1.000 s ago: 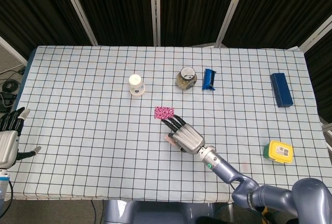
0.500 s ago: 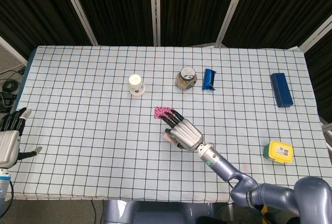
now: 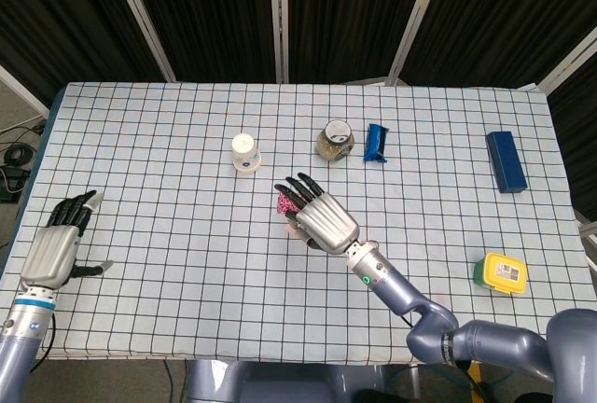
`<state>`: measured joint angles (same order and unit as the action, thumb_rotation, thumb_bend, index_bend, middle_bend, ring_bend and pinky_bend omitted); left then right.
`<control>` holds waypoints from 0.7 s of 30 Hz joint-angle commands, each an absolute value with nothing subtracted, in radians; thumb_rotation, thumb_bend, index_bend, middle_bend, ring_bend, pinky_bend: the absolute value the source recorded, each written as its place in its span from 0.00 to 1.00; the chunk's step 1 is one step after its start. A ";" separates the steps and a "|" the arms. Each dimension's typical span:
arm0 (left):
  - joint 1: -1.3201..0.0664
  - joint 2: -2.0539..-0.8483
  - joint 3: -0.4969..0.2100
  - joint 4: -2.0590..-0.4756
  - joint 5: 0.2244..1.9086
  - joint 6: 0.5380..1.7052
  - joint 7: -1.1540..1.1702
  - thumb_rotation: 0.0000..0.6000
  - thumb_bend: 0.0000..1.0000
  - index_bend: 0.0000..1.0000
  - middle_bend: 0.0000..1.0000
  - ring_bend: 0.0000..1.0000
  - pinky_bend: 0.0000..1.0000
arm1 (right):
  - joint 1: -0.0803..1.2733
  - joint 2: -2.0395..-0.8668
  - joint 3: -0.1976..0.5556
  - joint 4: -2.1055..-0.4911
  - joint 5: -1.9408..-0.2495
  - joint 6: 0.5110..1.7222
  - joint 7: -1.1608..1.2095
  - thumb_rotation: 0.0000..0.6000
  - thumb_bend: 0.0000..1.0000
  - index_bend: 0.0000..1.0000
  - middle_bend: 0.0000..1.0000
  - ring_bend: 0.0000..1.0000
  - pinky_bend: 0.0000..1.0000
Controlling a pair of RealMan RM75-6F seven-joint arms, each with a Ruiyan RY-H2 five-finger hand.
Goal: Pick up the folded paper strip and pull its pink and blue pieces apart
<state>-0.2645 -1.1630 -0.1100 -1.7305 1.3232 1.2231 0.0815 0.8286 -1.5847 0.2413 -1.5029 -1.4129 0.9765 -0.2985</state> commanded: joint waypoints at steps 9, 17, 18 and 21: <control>-0.404 -1.268 -0.175 -1.791 1.240 1.078 0.092 1.00 0.00 0.10 0.00 0.00 0.00 | 0.868 -1.541 0.330 -1.631 -1.226 0.961 -0.435 1.00 0.43 0.75 0.10 0.00 0.00; -0.534 -1.480 -0.236 -1.693 1.202 0.994 0.035 1.00 0.14 0.33 0.00 0.00 0.00 | 0.905 -1.542 0.374 -1.704 -1.039 0.977 -0.521 1.00 0.43 0.76 0.10 0.00 0.00; -0.549 -1.500 -0.244 -1.679 1.196 0.986 0.032 1.00 0.14 0.33 0.00 0.00 0.00 | 0.909 -1.543 0.377 -1.707 -1.023 0.980 -0.527 1.00 0.44 0.76 0.10 0.00 0.00; -0.595 -1.557 -0.269 -1.639 1.165 0.969 0.053 1.00 0.14 0.35 0.00 0.00 0.00 | 0.921 -1.542 0.381 -1.716 -0.981 0.992 -0.545 1.00 0.44 0.76 0.10 0.00 0.00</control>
